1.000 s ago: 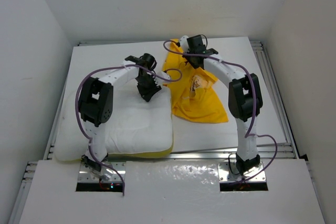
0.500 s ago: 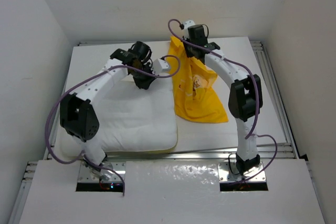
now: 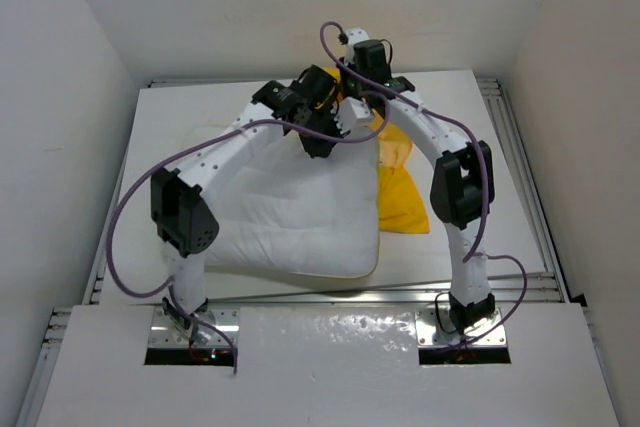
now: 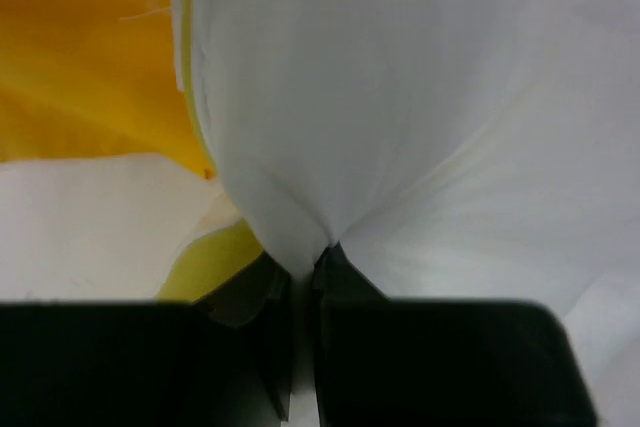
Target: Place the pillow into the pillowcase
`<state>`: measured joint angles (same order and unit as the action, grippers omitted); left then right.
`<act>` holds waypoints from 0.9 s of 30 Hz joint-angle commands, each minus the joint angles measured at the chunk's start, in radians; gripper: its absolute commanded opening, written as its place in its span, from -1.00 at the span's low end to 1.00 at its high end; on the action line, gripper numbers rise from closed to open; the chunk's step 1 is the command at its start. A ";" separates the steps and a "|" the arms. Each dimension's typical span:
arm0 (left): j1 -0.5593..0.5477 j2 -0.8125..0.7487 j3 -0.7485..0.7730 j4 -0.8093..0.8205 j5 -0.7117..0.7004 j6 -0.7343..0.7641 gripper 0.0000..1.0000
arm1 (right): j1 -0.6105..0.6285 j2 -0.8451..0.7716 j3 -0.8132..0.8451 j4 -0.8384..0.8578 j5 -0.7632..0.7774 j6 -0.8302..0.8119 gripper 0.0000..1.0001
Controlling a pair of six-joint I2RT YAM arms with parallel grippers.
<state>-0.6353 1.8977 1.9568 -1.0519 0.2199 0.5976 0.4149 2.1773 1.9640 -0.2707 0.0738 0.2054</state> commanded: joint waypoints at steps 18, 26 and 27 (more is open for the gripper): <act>0.157 0.202 0.036 0.429 -0.320 -0.426 -1.00 | 0.016 -0.149 -0.131 -0.030 -0.199 0.108 -0.24; 0.154 0.330 0.105 0.365 -0.398 -0.414 -1.00 | -0.070 -0.284 -0.247 -0.093 -0.195 -0.099 0.34; 0.152 0.342 0.103 0.368 -0.402 -0.417 -1.00 | -0.085 -0.295 -0.289 -0.093 -0.206 -0.119 0.23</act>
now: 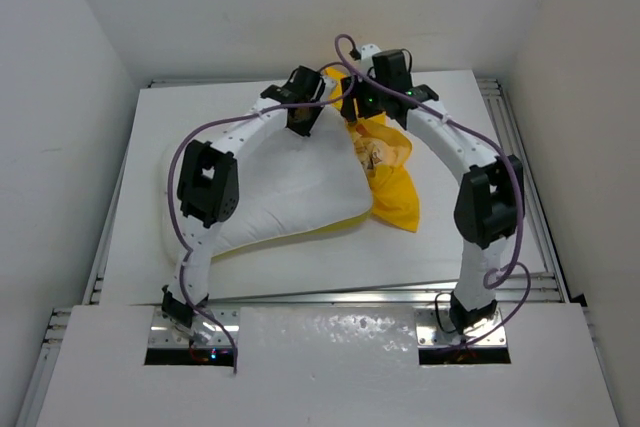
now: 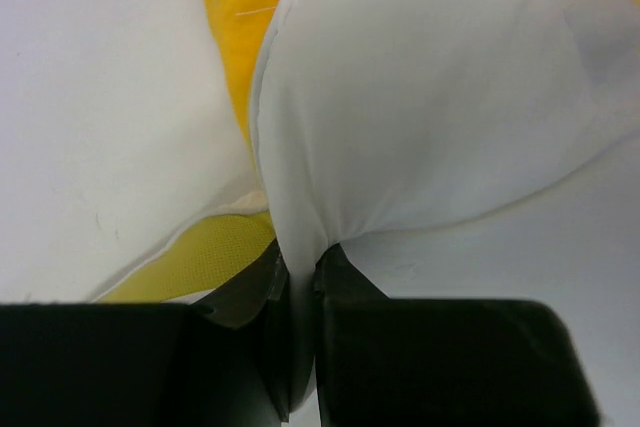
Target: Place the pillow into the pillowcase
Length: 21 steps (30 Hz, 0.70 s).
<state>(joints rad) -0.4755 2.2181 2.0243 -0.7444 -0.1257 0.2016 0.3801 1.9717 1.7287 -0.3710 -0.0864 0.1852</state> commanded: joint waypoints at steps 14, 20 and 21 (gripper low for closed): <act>-0.023 0.029 0.056 0.043 -0.063 -0.036 -1.00 | -0.073 0.102 -0.031 0.205 -0.036 -0.385 0.57; -0.031 0.037 0.057 0.024 -0.032 -0.048 -1.00 | -0.073 0.297 0.127 0.167 -0.065 -0.377 -0.07; -0.031 0.037 0.062 0.019 -0.029 -0.050 -1.00 | -0.073 0.306 0.127 0.168 -0.059 -0.374 -0.62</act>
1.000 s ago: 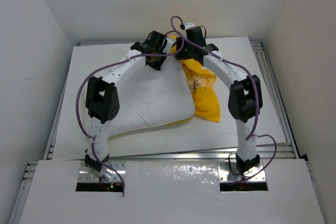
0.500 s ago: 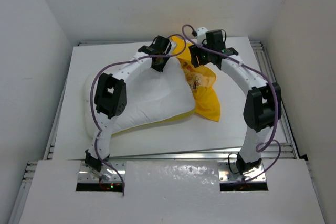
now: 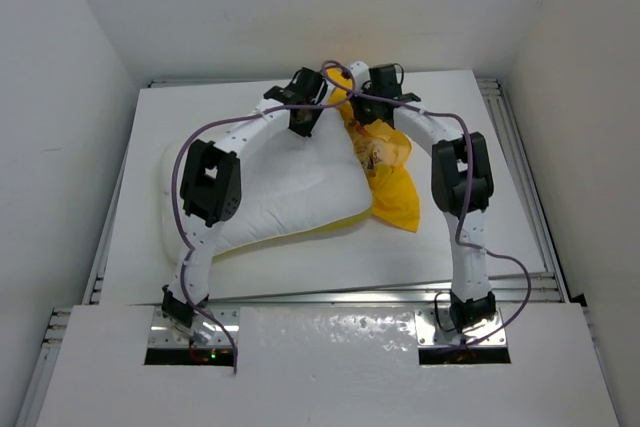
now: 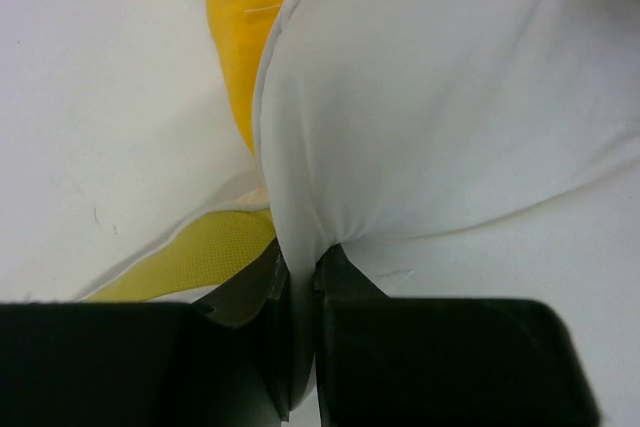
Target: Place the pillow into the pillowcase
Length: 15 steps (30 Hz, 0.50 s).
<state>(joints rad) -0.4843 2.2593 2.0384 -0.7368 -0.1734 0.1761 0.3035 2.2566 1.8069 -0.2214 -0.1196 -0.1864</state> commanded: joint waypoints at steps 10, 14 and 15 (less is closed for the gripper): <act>-0.119 -0.043 0.035 -0.029 0.028 -0.029 -1.00 | 0.028 -0.270 -0.186 0.238 -0.078 0.263 -1.00; -0.109 0.006 0.115 -0.038 -0.047 -0.066 -1.00 | 0.037 -0.420 -0.302 0.280 -0.094 0.283 -1.00; -0.105 0.002 0.115 -0.023 -0.058 -0.078 -1.00 | 0.043 -0.433 -0.316 0.266 -0.091 0.271 -1.00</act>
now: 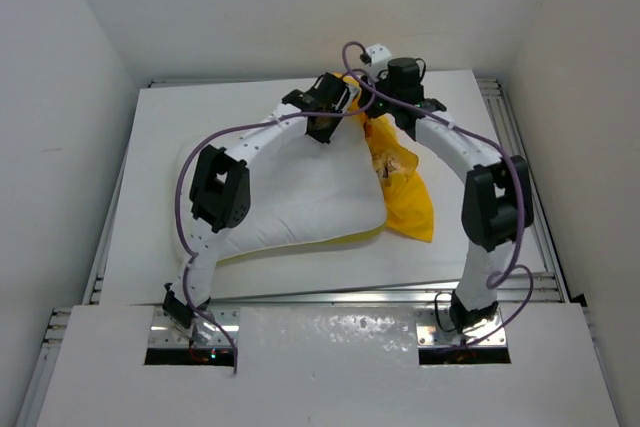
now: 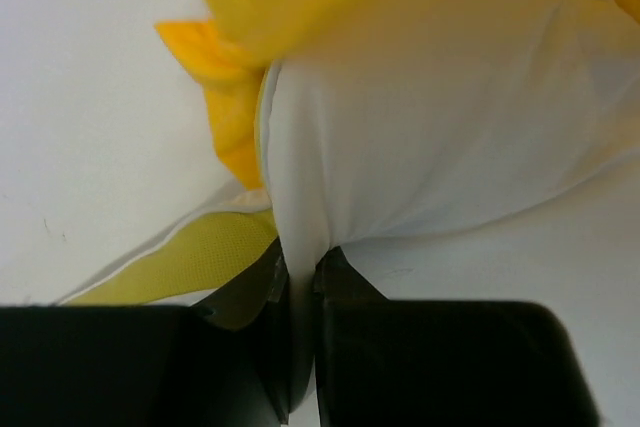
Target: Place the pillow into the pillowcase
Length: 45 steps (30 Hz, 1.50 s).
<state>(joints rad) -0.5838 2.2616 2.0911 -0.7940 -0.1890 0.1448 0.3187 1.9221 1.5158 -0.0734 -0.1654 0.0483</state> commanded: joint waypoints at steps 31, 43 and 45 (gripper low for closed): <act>0.265 -0.184 -0.040 0.337 0.146 -0.110 0.86 | -0.029 -0.192 -0.129 -0.091 -0.106 0.111 0.55; -0.056 -0.539 -0.557 0.128 0.011 0.501 -0.83 | -0.104 -0.136 -0.346 0.114 0.059 -0.123 0.24; -0.073 -0.574 -0.652 0.099 0.063 0.492 0.12 | -0.105 -0.158 -0.420 0.241 0.079 -0.166 0.33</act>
<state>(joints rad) -0.6331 1.6878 1.5848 -0.5697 -0.1066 0.5228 0.2085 1.7847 1.1805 -0.0311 -0.1490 -0.0200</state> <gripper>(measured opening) 0.340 0.651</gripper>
